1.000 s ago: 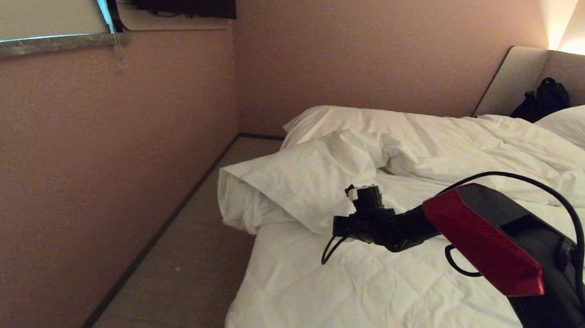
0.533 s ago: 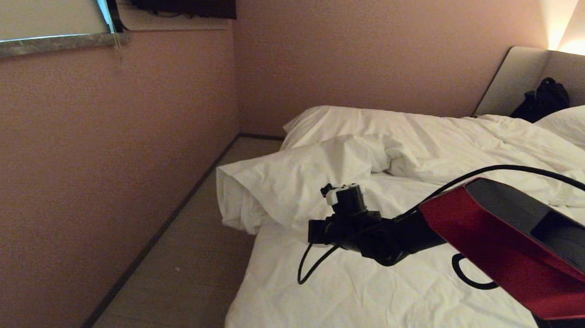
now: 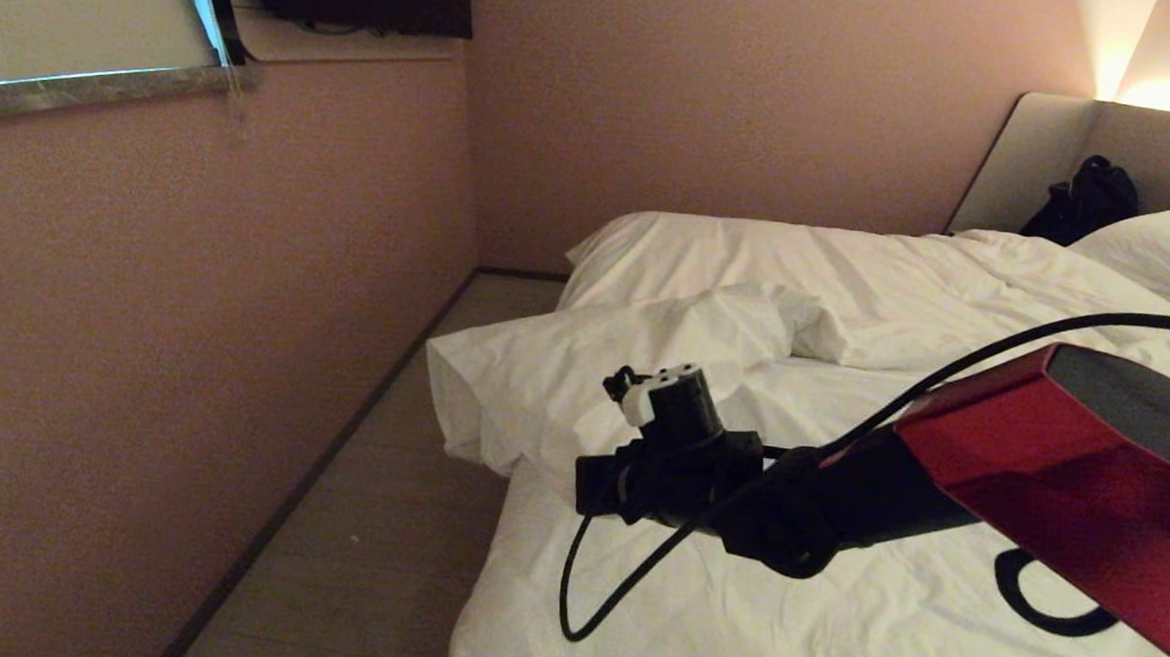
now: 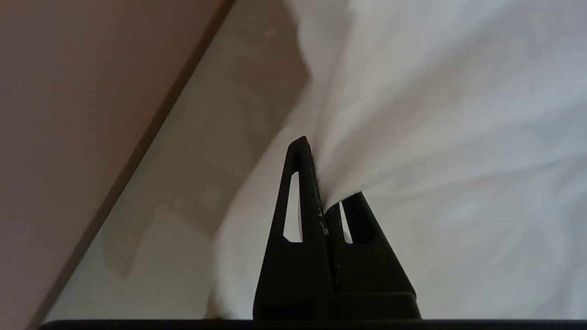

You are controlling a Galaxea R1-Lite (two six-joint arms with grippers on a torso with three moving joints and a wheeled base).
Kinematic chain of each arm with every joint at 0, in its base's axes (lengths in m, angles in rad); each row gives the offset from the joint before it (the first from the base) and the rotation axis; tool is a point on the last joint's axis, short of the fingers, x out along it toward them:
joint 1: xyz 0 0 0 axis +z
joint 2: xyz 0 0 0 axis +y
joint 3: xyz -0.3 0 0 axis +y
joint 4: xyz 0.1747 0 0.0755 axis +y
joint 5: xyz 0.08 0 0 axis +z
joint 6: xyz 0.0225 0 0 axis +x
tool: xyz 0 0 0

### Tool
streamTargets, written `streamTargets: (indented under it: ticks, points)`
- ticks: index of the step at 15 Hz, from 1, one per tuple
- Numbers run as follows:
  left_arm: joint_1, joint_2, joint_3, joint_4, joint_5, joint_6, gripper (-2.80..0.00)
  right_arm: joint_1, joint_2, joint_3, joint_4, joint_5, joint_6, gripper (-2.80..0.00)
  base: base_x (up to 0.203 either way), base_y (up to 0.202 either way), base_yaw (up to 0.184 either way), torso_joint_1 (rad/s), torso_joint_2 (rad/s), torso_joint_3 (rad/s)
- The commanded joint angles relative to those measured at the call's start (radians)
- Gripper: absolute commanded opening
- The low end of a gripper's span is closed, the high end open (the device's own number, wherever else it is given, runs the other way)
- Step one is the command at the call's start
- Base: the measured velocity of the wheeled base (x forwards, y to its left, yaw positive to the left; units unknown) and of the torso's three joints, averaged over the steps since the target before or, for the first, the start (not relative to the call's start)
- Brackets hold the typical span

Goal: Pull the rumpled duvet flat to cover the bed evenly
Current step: Flatten the corners of the folded blanket

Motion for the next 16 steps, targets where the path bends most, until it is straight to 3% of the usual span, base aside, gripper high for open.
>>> streamTargets:
  ticks: [1,5,16]
  points:
    - [0.0,0.001,0.0,-0.001,0.001,-0.001,-2.8,0.036,-0.049,0.028,-0.003,0.0,0.003,-2.8,0.0,0.0,0.0,0.0,0.0,0.0]
    - [0.0,0.001,0.0,-0.001,0.001,-0.001,-2.8,0.151,-0.071,0.063,-0.002,-0.006,0.045,-2.8,0.0,0.0,0.0,0.0,0.0,0.0]
    - [0.0,0.001,0.0,-0.001,0.001,-0.001,-2.8,0.375,-0.121,0.137,0.002,-0.031,0.099,-2.8,0.0,0.0,0.0,0.0,0.0,0.0]
